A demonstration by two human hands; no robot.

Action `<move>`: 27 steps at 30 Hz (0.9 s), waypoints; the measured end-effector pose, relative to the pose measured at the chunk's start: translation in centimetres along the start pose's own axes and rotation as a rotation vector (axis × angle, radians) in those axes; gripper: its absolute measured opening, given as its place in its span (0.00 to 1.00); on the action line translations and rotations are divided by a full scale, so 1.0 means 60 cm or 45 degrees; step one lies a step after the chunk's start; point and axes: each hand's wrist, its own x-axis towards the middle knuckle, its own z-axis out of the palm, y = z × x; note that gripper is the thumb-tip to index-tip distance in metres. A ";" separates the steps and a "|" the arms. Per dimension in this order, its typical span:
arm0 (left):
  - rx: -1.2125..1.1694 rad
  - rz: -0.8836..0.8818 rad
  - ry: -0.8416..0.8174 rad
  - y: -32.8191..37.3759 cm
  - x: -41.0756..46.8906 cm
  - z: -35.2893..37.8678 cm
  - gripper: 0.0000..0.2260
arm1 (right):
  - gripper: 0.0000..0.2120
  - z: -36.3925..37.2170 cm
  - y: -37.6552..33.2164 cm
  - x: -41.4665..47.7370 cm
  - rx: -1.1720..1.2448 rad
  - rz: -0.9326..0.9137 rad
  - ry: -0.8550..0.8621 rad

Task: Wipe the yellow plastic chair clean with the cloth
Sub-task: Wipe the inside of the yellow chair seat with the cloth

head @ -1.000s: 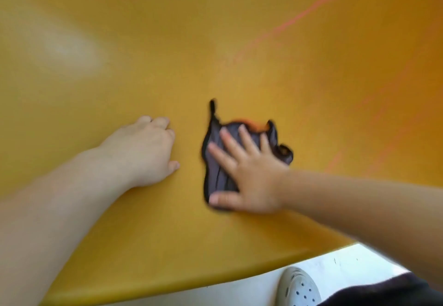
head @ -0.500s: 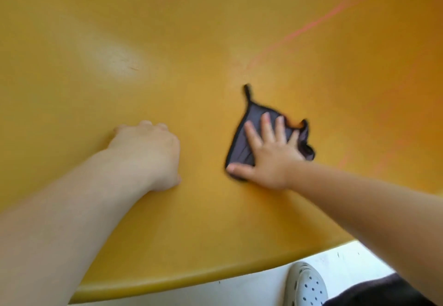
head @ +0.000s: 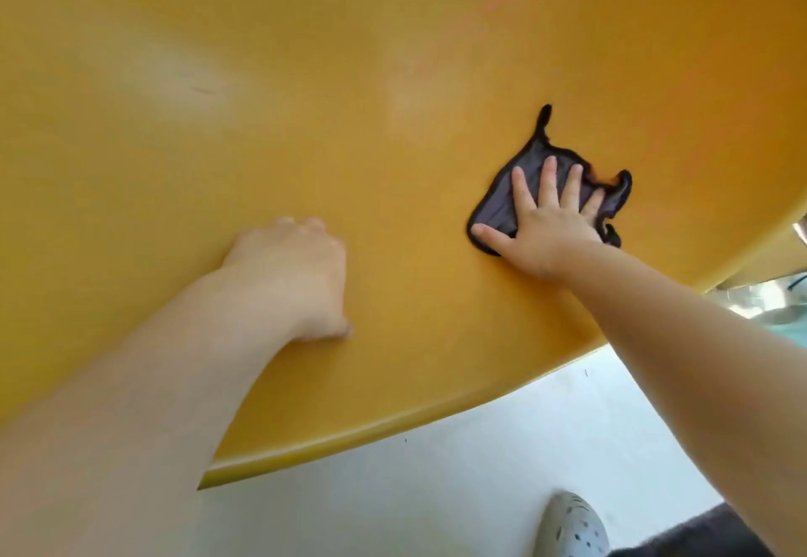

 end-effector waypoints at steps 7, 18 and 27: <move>0.022 -0.094 0.066 0.022 0.003 -0.011 0.29 | 0.34 0.062 -0.080 -0.232 -0.079 -0.904 -0.160; -0.095 -0.184 0.214 0.033 0.002 0.018 0.21 | 0.34 0.030 0.016 -0.023 -0.049 -0.171 0.015; -0.249 -0.159 0.237 -0.003 0.008 0.018 0.17 | 0.32 0.043 0.010 -0.159 -0.163 -0.754 -0.084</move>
